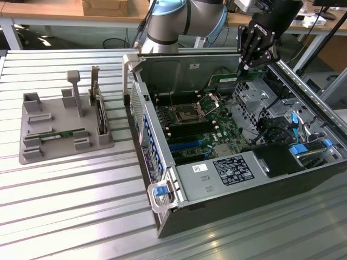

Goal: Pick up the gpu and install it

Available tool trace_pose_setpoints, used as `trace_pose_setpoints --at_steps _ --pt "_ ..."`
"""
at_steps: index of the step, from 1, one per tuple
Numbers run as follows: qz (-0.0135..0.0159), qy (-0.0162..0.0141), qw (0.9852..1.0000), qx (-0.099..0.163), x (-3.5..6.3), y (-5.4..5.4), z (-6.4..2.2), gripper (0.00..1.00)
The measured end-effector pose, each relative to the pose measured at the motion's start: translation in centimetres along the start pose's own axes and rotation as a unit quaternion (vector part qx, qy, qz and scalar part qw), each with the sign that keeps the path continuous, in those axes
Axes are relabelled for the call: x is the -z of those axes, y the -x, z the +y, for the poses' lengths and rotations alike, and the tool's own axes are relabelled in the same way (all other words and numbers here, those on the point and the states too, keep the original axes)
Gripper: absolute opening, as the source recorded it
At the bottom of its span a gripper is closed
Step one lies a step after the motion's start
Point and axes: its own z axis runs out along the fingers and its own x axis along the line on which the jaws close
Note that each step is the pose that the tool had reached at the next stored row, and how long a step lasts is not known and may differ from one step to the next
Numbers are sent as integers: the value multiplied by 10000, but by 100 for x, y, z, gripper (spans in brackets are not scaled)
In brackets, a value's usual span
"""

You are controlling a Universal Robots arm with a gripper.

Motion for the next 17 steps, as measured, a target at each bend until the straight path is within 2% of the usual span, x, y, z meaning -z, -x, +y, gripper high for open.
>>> trace_pose_setpoints --at_steps 17 --pt "0 0 10000 0 -57 -1 -3 12"
